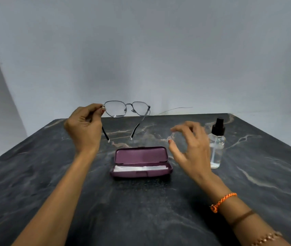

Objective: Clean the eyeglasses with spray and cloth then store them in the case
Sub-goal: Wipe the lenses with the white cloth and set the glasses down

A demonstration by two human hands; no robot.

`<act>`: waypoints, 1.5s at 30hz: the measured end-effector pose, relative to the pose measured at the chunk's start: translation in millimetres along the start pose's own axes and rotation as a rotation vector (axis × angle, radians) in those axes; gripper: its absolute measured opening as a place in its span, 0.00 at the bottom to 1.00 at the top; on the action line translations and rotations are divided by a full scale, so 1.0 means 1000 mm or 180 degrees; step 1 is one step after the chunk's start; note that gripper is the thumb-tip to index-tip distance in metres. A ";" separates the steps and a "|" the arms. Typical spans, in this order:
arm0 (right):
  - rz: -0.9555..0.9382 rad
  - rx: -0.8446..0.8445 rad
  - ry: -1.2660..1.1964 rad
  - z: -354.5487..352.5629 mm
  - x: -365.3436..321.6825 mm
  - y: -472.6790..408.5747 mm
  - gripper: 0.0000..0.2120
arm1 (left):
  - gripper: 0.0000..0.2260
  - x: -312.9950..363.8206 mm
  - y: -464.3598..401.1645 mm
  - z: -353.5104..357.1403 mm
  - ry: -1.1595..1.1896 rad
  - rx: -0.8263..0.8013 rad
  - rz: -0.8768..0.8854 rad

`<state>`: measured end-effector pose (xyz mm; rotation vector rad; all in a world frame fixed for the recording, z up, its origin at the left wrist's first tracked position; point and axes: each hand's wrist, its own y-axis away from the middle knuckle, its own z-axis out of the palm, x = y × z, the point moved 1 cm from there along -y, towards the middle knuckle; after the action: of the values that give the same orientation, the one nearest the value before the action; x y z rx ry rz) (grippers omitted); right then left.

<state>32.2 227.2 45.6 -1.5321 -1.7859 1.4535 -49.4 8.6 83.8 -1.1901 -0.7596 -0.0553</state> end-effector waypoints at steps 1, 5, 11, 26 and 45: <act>0.0061 -0.0476 -0.0124 0.005 -0.002 -0.002 0.07 | 0.06 -0.005 0.001 -0.005 -0.0026 0.0047 -0.0099; 0.0430 -0.2017 0.0134 0.021 -0.007 -0.007 0.04 | 0.06 -0.018 0.006 -0.012 -0.0014 0.0160 -0.0297; 0.0486 -0.2827 0.0549 0.022 -0.003 -0.012 0.10 | 0.06 -0.019 0.007 -0.017 0.0027 0.0264 -0.0260; 0.0374 -0.2688 0.0805 0.028 -0.010 -0.003 0.07 | 0.06 -0.019 0.011 -0.018 0.0023 0.0302 -0.0180; 0.0207 -0.2439 -0.0470 0.022 -0.005 -0.001 0.06 | 0.08 -0.015 0.018 -0.016 0.0191 0.0205 -0.0152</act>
<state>15.8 213.5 39.7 -1.8566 -2.5907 0.9538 -44.8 -2.9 58.5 -1.1045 -0.7319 -0.1049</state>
